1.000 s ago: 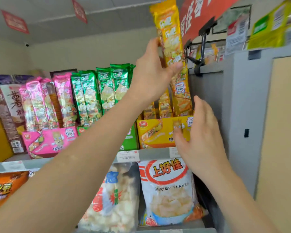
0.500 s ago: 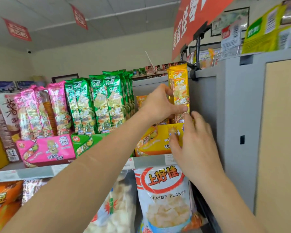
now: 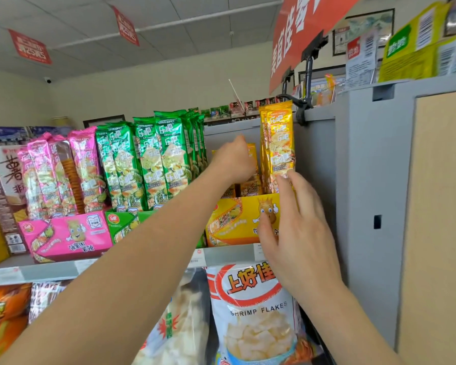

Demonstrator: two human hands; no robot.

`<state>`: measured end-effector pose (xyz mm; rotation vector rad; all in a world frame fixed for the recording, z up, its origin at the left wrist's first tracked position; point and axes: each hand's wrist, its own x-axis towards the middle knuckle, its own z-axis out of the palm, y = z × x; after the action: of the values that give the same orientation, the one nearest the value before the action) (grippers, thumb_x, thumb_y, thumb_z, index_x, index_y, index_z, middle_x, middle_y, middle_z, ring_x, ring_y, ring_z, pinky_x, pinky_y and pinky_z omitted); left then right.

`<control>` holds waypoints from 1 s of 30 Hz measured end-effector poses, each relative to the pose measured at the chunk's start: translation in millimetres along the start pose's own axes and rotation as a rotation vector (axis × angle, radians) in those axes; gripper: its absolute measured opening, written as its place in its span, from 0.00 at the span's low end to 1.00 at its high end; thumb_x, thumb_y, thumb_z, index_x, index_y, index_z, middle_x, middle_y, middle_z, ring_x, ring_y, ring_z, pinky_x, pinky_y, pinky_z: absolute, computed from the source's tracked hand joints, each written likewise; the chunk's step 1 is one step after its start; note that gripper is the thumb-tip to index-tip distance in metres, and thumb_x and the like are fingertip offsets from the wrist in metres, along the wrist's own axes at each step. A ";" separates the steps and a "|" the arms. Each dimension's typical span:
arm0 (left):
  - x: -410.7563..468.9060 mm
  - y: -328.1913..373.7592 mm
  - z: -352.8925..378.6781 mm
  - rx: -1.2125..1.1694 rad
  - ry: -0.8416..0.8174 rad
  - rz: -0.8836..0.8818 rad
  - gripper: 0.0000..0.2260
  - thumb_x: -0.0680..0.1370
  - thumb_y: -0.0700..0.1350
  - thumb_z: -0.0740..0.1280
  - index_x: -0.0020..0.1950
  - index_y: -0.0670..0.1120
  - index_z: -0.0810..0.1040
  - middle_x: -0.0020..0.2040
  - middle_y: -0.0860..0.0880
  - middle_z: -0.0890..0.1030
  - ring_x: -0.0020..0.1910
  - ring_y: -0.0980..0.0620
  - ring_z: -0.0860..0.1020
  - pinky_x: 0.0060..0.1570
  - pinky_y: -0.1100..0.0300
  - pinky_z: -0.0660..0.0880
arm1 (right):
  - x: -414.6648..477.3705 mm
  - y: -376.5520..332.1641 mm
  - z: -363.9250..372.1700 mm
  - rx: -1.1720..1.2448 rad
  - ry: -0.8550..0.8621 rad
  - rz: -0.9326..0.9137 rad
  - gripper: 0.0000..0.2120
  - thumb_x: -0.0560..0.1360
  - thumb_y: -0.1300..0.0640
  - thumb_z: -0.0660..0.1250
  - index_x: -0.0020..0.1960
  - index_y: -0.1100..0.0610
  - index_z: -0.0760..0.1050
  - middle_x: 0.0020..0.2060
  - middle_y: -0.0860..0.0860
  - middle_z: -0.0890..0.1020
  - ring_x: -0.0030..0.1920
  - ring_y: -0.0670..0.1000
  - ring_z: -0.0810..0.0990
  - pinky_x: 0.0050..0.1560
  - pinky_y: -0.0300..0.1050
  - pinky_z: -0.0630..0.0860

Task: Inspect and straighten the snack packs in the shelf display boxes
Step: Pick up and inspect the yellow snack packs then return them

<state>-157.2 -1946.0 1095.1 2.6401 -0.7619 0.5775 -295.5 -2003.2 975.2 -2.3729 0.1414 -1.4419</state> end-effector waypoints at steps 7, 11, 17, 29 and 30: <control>19.9 5.2 0.0 0.139 -0.121 0.030 0.25 0.80 0.39 0.60 0.77 0.43 0.60 0.73 0.42 0.68 0.67 0.42 0.71 0.61 0.51 0.73 | -2.5 4.3 1.1 -0.036 -0.029 0.006 0.25 0.78 0.56 0.66 0.71 0.65 0.67 0.67 0.59 0.71 0.70 0.58 0.68 0.70 0.50 0.66; 19.0 6.2 -7.3 0.172 -0.139 0.035 0.13 0.79 0.39 0.60 0.64 0.41 0.71 0.70 0.40 0.65 0.62 0.42 0.72 0.53 0.52 0.72 | -3.6 7.2 1.9 -0.028 -0.018 -0.006 0.25 0.77 0.56 0.66 0.71 0.64 0.67 0.67 0.58 0.71 0.69 0.58 0.68 0.69 0.51 0.68; 8.5 7.4 -21.1 0.206 0.026 0.077 0.05 0.79 0.41 0.60 0.45 0.41 0.71 0.56 0.41 0.69 0.60 0.42 0.69 0.47 0.53 0.67 | -3.0 8.8 2.9 -0.047 0.000 -0.012 0.27 0.76 0.56 0.67 0.72 0.65 0.66 0.66 0.59 0.71 0.68 0.58 0.69 0.69 0.52 0.69; -53.0 16.0 -64.8 -0.296 0.190 0.232 0.20 0.73 0.50 0.72 0.60 0.50 0.66 0.41 0.54 0.77 0.35 0.60 0.78 0.32 0.64 0.72 | 2.6 7.7 2.9 -0.013 0.043 0.002 0.25 0.79 0.50 0.59 0.69 0.64 0.71 0.63 0.59 0.73 0.67 0.59 0.67 0.68 0.55 0.68; -61.3 13.1 -67.9 -0.381 0.205 0.268 0.21 0.73 0.48 0.74 0.58 0.51 0.65 0.39 0.55 0.78 0.32 0.62 0.78 0.33 0.65 0.75 | 3.4 7.2 2.5 -0.009 0.046 0.006 0.24 0.79 0.49 0.59 0.69 0.63 0.71 0.63 0.58 0.73 0.67 0.58 0.67 0.68 0.54 0.67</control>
<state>-231.7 -1901.9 1127.8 2.1130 -1.0522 0.6829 -291.0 -2010.2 974.4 -2.3454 0.1665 -1.4968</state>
